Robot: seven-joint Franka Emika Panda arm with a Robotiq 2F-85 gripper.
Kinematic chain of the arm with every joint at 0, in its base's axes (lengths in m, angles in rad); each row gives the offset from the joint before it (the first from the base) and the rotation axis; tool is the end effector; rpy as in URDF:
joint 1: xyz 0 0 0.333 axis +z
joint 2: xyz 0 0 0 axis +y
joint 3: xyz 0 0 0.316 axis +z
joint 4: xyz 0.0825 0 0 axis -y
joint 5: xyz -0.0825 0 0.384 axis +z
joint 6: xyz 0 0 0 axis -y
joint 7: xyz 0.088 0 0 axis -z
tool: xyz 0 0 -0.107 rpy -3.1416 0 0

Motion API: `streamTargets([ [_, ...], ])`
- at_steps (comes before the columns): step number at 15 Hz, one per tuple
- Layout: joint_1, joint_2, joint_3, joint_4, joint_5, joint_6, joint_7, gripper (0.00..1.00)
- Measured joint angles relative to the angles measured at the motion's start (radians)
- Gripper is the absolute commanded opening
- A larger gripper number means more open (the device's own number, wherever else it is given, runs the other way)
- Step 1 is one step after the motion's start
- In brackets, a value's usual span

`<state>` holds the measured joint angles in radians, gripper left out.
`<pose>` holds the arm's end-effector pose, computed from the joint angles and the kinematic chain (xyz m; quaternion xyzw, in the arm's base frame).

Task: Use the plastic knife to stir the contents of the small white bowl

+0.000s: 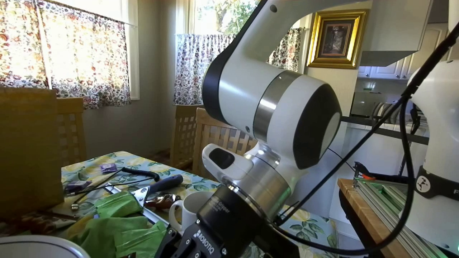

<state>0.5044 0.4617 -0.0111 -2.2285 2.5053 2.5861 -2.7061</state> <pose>0.4484 0.2283 0.1397 -0.8224 -0.3379 -0.4025 0.2178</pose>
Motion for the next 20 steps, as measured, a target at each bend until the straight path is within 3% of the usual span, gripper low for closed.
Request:
streamTargets([
  [10,-0.060,0.000,-0.030,0.000,0.000,0.005,-0.006,0.03],
  [15,-0.002,0.015,-0.094,0.005,0.000,-0.053,-0.006,0.03],
  [20,0.057,0.024,-0.115,0.015,0.000,-0.079,-0.006,0.03],
])
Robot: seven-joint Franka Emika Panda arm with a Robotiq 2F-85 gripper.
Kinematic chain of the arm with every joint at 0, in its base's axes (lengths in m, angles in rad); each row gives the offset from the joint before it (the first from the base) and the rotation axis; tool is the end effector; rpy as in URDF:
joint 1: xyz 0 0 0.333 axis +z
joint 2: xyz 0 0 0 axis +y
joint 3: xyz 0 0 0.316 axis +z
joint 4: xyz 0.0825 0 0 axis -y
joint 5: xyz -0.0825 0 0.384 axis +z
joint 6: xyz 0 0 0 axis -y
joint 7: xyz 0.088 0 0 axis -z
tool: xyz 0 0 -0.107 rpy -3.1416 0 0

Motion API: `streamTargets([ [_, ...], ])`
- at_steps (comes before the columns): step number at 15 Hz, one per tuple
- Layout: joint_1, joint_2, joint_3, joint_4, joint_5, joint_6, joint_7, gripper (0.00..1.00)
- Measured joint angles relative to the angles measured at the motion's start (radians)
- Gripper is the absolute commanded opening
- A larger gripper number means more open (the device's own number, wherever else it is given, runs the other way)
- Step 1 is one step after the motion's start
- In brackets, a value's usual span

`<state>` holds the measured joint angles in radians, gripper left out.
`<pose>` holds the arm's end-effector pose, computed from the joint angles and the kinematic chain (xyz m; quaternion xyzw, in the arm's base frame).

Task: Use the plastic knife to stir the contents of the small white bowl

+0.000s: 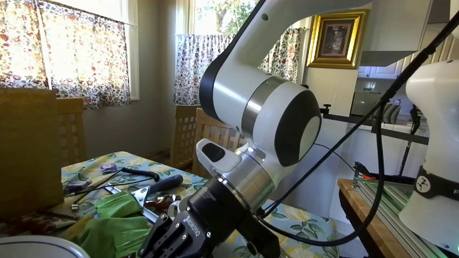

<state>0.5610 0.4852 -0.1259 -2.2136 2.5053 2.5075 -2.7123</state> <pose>0.4698 0.2089 0.1371 -0.8118 -0.3338 -0.4312 0.2088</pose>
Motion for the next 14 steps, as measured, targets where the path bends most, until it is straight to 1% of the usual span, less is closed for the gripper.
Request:
streamTargets([
  [2,0.011,0.000,0.000,0.000,0.000,-0.006,0.001,0.03],
  [5,-0.007,-0.003,0.044,0.000,0.000,0.010,0.001,0.03],
  [8,-0.018,-0.006,0.077,-0.001,-0.001,0.060,0.001,0.03],
  [11,-0.028,-0.008,0.083,-0.001,-0.001,0.088,0.001,0.03],
  [14,-0.052,-0.008,0.080,-0.001,-0.001,0.091,0.000,0.03],
])
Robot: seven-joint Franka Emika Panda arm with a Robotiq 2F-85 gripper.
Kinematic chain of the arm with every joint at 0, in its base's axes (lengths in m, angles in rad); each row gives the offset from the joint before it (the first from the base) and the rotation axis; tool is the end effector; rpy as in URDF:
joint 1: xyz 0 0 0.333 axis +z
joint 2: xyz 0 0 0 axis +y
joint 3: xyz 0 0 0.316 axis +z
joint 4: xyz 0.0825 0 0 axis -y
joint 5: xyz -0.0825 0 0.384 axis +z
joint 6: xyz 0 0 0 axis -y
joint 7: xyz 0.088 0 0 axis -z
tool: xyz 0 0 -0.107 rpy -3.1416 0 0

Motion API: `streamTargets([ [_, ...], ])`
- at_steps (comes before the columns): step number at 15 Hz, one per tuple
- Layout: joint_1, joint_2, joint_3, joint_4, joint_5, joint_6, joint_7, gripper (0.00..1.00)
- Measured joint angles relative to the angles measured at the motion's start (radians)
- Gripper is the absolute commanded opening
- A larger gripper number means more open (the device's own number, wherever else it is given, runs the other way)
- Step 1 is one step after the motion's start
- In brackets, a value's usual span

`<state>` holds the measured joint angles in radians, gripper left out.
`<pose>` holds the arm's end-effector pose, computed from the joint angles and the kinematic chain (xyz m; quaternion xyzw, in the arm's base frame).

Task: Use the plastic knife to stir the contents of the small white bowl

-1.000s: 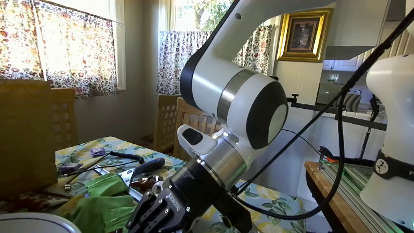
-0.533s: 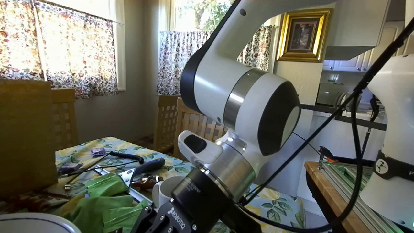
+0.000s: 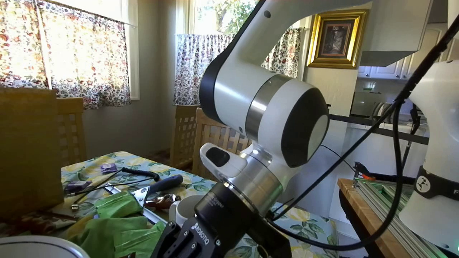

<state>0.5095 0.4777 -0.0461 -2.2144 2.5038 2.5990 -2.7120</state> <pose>0.4577 0.2135 0.1357 -0.8288 -0.3342 -0.4018 0.1999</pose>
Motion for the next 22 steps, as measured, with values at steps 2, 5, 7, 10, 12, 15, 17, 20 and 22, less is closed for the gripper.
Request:
streamTargets([
  [2,-0.004,0.000,-0.022,0.000,0.000,0.000,0.000,0.03],
  [5,-0.004,0.000,-0.061,0.000,0.000,-0.008,0.000,0.03],
  [7,-0.003,0.000,-0.076,0.001,0.000,-0.023,0.000,0.03],
  [10,-0.002,0.002,-0.081,0.005,0.000,-0.041,0.000,0.03],
  [12,0.004,0.006,-0.081,0.008,0.000,-0.054,0.000,0.03],
  [15,0.025,0.013,-0.078,0.015,0.001,-0.068,0.000,0.03],
  [17,0.019,0.018,-0.049,0.023,0.001,-0.067,0.000,0.03],
  [20,0.010,0.019,-0.009,0.026,0.001,-0.061,0.000,0.03],
  [22,0.009,0.019,0.012,0.026,0.001,-0.056,0.001,0.03],
])
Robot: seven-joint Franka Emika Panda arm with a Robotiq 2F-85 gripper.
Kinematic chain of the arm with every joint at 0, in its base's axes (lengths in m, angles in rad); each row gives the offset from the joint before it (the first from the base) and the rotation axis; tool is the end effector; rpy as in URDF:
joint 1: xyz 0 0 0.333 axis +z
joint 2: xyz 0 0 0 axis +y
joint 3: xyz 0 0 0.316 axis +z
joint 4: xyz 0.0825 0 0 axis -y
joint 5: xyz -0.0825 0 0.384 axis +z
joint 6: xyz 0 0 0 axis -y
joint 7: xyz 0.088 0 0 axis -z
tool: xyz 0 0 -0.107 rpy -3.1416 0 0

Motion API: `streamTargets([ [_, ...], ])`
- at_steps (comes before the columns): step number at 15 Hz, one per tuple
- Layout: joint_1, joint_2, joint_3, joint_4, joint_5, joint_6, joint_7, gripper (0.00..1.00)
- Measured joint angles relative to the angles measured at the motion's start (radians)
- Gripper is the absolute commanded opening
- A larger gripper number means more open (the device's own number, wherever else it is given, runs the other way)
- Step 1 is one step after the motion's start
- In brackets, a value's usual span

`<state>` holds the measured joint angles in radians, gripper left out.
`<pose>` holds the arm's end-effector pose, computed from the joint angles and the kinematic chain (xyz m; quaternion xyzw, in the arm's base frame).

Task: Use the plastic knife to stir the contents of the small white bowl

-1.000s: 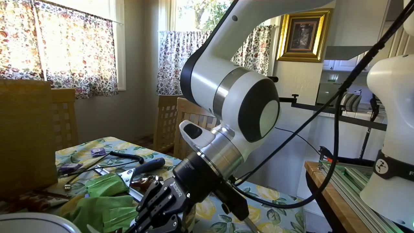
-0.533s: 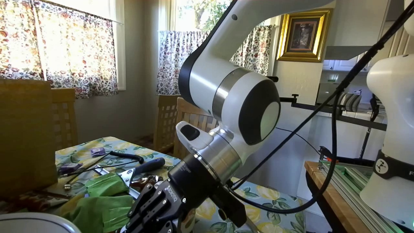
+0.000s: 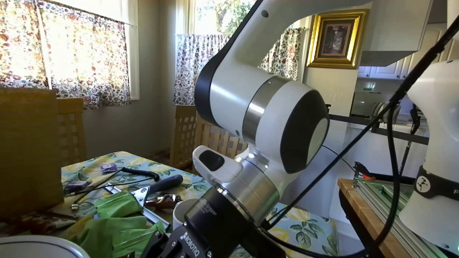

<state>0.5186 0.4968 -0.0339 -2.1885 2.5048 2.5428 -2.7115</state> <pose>0.4626 0.2341 0.1351 -0.8111 -0.3401 -0.4194 0.2249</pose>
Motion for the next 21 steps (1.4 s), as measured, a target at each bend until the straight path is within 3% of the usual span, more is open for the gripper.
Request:
streamTargets([
  [13,-0.066,0.006,0.011,-0.005,-0.051,0.043,0.004,0.03],
  [21,-0.118,0.013,-0.009,-0.002,-0.059,-0.056,0.002,0.03],
])
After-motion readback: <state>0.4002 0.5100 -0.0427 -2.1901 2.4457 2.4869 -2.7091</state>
